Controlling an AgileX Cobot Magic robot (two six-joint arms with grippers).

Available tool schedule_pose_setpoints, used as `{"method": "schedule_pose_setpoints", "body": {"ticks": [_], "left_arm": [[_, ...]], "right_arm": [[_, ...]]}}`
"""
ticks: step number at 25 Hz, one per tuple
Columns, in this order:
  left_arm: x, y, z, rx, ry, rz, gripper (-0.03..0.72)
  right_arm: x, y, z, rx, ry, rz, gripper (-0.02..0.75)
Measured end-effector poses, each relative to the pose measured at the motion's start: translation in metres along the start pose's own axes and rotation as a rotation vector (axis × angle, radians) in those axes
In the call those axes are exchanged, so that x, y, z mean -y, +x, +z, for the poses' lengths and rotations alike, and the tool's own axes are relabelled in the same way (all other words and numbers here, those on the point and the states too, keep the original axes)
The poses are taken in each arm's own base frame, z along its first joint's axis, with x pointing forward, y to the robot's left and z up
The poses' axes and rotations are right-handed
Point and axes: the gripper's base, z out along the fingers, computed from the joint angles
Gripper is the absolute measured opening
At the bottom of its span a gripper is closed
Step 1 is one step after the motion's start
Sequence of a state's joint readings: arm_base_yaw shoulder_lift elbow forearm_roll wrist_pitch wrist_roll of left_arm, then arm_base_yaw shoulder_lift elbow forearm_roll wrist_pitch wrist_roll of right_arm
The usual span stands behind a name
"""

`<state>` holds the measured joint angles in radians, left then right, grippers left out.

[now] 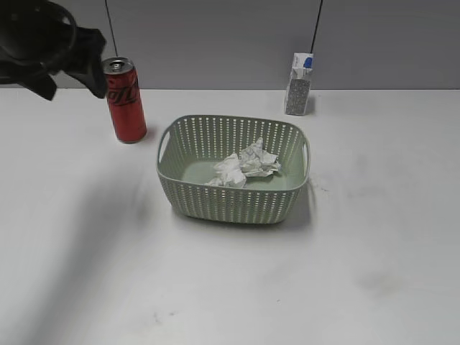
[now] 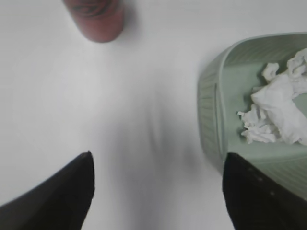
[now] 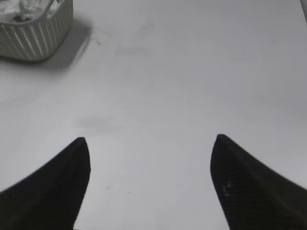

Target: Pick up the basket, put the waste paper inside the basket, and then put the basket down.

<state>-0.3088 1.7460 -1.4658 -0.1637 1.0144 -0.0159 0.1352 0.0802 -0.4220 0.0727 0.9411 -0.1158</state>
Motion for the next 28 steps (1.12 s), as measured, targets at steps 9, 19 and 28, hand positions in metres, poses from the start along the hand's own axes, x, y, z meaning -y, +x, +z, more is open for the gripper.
{"method": "schedule_pose_setpoints", "body": {"ticks": [9,19,28], "left_arm": [[-0.063,0.019,-0.073,0.045,-0.144,-0.036,0.596],[-0.071,0.064,-0.174,0.250,-0.214,-0.072,0.589],[-0.040,0.142,-0.221,0.440,-0.217,-0.047,0.590]], "right_arm": [[0.000,0.006,-0.011,0.077,0.017,0.019,0.592],[0.009,0.006,-0.011,0.076,0.108,0.096,0.592],[0.009,0.006,-0.011,0.076,0.111,0.101,0.592]]}}
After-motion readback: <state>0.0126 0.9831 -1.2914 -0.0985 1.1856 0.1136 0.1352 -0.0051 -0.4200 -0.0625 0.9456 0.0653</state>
